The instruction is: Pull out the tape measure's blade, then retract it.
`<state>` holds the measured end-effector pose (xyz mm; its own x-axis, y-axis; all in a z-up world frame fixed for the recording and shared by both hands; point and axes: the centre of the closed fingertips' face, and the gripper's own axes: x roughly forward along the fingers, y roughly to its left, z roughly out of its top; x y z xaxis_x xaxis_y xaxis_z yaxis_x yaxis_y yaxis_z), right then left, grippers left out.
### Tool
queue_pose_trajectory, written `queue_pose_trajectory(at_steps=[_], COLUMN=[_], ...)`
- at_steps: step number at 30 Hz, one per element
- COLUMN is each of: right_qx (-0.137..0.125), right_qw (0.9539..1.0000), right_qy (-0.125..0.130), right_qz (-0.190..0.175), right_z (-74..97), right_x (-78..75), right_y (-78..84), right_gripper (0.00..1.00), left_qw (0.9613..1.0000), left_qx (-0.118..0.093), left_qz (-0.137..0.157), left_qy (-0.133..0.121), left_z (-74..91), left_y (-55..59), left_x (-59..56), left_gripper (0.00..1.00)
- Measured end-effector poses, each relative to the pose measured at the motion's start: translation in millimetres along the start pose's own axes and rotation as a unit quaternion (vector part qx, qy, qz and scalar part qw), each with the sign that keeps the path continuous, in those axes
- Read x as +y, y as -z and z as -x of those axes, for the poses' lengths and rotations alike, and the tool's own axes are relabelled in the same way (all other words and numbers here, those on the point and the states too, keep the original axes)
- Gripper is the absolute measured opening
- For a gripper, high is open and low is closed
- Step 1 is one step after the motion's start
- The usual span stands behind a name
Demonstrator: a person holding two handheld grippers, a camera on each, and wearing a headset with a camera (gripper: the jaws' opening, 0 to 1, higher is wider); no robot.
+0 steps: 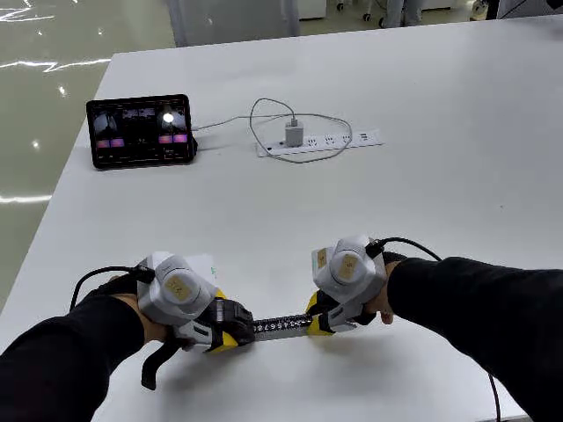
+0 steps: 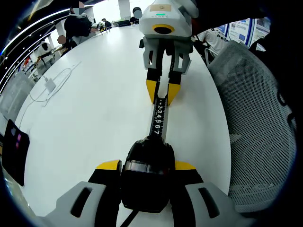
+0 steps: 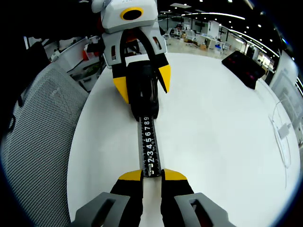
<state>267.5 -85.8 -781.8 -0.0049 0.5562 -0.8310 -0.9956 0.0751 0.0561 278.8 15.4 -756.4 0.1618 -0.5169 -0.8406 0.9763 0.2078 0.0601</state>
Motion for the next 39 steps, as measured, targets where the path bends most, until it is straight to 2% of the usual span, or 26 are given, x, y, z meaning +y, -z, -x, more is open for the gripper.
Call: queue_pose_trajectory(at_steps=[39], right_qx=[0.009], right_qw=[0.9999], right_qy=[0.004], right_qz=[0.001], right_z=[17.5], right_x=[-3.6], right_y=[24.2], right_gripper=[0.1], left_qw=[1.0], left_qx=[-0.005], left_qz=[0.0], left_qy=[-0.002], left_z=[-0.6], left_y=[-1.1], left_x=[0.7], left_gripper=[0.34])
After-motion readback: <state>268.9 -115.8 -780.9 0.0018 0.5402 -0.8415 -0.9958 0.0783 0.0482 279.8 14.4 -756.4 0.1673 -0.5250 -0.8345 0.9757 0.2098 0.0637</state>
